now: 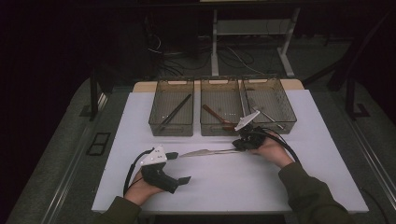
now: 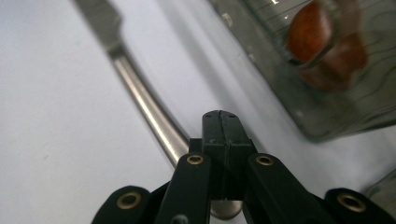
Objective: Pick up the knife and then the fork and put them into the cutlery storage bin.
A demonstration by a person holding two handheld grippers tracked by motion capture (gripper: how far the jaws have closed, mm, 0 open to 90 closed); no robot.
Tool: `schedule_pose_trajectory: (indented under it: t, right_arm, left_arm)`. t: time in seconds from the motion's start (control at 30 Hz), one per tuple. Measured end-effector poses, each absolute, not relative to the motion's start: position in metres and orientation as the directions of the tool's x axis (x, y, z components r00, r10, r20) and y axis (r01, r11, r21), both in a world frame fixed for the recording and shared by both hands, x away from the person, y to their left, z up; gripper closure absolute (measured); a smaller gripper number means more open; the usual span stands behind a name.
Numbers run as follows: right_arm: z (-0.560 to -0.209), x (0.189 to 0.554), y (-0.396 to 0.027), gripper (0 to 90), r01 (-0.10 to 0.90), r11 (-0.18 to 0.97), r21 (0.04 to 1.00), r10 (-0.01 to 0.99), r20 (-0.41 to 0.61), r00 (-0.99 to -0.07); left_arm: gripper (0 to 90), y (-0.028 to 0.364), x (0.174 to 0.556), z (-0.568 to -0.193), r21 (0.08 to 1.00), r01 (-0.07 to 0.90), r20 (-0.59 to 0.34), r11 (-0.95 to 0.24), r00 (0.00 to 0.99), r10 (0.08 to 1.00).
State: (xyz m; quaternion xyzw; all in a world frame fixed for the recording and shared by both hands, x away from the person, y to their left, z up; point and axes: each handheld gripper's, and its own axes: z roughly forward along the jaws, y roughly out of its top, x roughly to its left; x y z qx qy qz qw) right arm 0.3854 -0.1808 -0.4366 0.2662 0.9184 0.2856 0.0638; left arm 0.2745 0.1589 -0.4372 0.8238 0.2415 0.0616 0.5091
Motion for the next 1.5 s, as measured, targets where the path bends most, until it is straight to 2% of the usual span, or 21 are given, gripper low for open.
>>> schedule_pose_trajectory:
  t: [0.27, 0.5, 0.63, 0.8, 1.03, 1.5]
  right_arm:
    - [-0.433, 0.371, -0.182, 89.1, 0.413, 0.738, 0.533, 0.471, 0.031, -0.882]
    - [-0.427, 0.361, -0.181, 89.1, 0.392, 0.754, 0.527, 0.422, 0.068, -0.904]
    - [-0.426, 0.362, -0.179, 88.9, 0.392, 0.756, 0.524, 0.422, 0.066, -0.904]
    - [-0.418, 0.368, -0.173, 77.5, 0.389, 0.763, 0.516, 0.411, 0.077, -0.908]
    - [-0.408, 0.377, -0.145, 71.6, 0.338, 0.837, 0.431, 0.346, 0.062, -0.936]
    - [-0.416, 0.393, -0.103, 71.8, 0.291, 0.923, 0.252, 0.293, 0.033, -0.956]
  left_arm:
    - [0.0, 0.159, 0.274, -0.437, 0.869, 0.336, -0.146, -0.363, 0.875, 0.461]
    - [0.0, 0.159, 0.274, -0.437, 0.87, 0.335, -0.146, -0.362, 0.876, 0.461]
    - [0.0, 0.159, 0.274, -0.437, 0.87, 0.335, -0.145, -0.363, 0.875, 0.461]
    - [0.0, 0.158, 0.275, -0.437, 0.869, 0.335, -0.144, -0.364, 0.876, 0.461]
    - [0.0, 0.158, 0.274, -0.437, 0.869, 0.334, -0.144, -0.364, 0.876, 0.461]
    - [0.0, 0.158, 0.274, -0.437, 0.87, 0.332, -0.145, -0.364, 0.879, 0.455]
